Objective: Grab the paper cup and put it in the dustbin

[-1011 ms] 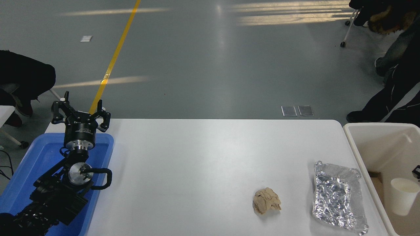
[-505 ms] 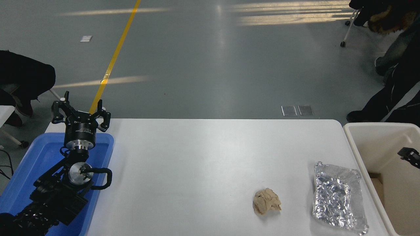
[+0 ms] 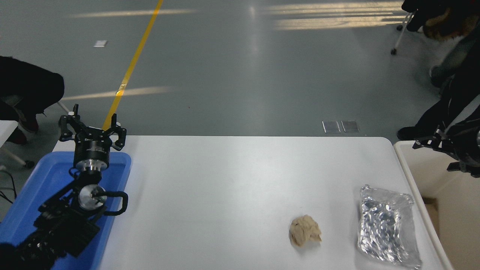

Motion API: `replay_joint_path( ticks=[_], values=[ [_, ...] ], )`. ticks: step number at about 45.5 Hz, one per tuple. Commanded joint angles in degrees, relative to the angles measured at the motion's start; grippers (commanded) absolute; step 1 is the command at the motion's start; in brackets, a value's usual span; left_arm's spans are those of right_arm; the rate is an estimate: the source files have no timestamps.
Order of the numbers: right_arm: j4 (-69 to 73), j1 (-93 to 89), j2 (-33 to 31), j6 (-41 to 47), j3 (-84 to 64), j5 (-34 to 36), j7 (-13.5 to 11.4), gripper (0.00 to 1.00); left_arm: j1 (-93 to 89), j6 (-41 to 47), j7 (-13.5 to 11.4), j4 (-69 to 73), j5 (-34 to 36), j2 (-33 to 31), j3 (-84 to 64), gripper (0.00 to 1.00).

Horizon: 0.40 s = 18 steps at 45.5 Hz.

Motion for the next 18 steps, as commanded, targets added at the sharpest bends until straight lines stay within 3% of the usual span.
replay_joint_path(
  ticks=[1, 11, 18],
  values=[
    [11.9, 18.5, 8.0, 9.2, -5.1, 3.0, -0.2, 1.0, 0.1, 0.1, 0.0, 0.0, -0.1, 0.0, 0.0, 0.99],
    [11.9, 23.5, 17.5, 17.1, -4.4, 10.6, -0.2, 1.0, 0.1, 0.1, 0.0, 0.0, -0.1, -0.1, -0.1, 0.99],
    [11.9, 25.4, 20.1, 17.7, -3.8, 16.9, -0.2, 1.0, 0.1, 0.1, 0.0, 0.0, -0.1, -0.1, -0.1, 0.99]
  ],
)
